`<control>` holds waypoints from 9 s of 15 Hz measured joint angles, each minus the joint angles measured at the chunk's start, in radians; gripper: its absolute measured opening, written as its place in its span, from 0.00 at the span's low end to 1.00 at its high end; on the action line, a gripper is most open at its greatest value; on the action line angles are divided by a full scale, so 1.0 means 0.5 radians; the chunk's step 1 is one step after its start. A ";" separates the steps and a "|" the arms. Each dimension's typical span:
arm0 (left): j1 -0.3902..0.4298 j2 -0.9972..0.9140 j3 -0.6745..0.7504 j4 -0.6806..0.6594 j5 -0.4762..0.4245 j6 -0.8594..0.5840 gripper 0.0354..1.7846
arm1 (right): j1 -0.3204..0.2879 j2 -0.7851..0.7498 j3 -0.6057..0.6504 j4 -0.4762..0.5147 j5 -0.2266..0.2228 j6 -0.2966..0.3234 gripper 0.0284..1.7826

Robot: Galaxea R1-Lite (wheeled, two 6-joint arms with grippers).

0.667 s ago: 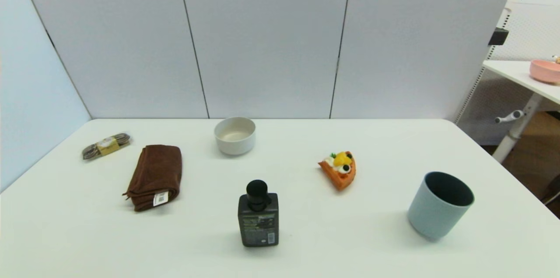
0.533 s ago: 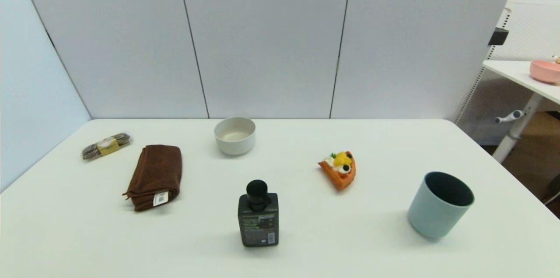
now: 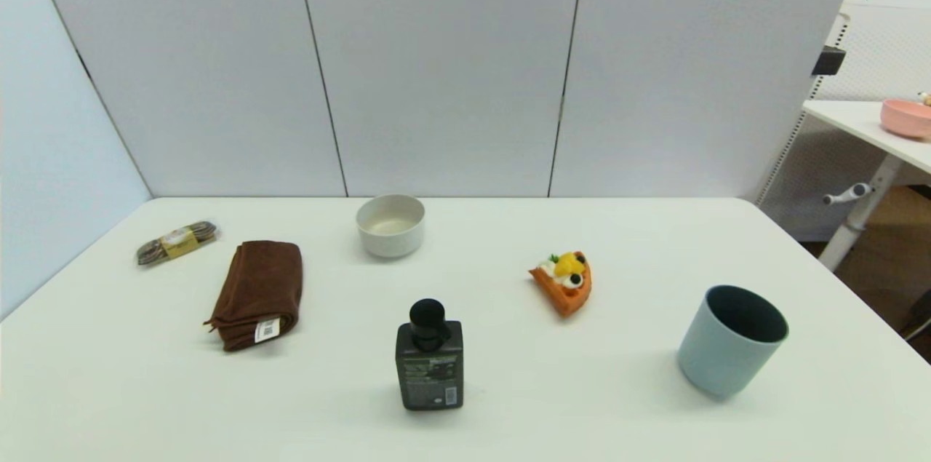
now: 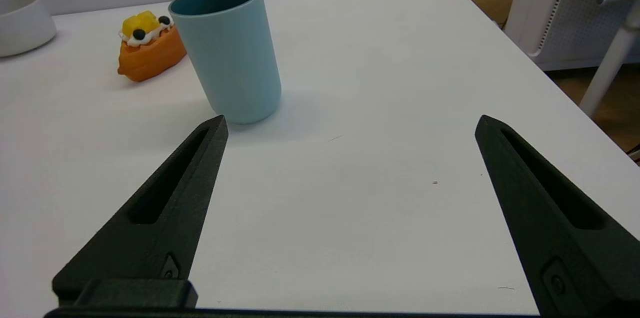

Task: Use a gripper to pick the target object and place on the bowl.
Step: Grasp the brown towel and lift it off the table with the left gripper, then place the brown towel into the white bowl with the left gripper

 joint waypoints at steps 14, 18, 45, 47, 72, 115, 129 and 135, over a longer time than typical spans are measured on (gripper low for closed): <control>-0.001 0.759 -0.767 0.003 -0.008 0.122 0.96 | 0.000 0.000 0.000 0.000 0.001 -0.002 0.96; -0.031 1.361 -1.480 0.007 -0.001 0.111 0.96 | 0.000 0.000 0.000 0.001 0.000 -0.001 0.96; -0.473 3.471 -2.647 0.929 0.538 -0.818 0.96 | 0.000 0.000 0.000 0.000 0.001 -0.002 0.96; -0.471 3.519 -2.538 0.741 0.443 -0.824 0.96 | 0.000 0.000 0.000 0.000 0.001 -0.001 0.96; -0.383 3.774 -2.304 0.496 0.368 -0.827 0.96 | 0.000 0.000 0.000 0.000 0.000 0.000 0.96; -0.840 3.903 -3.075 0.000 0.371 -0.333 0.21 | 0.000 0.000 0.000 0.000 0.001 -0.002 0.96; -0.915 4.226 -2.738 -0.980 0.586 -0.295 0.21 | 0.000 0.000 0.000 0.000 0.000 -0.001 0.96; -0.923 4.228 -2.597 -1.167 0.586 -0.299 0.21 | 0.000 0.000 0.000 0.000 0.000 -0.001 0.96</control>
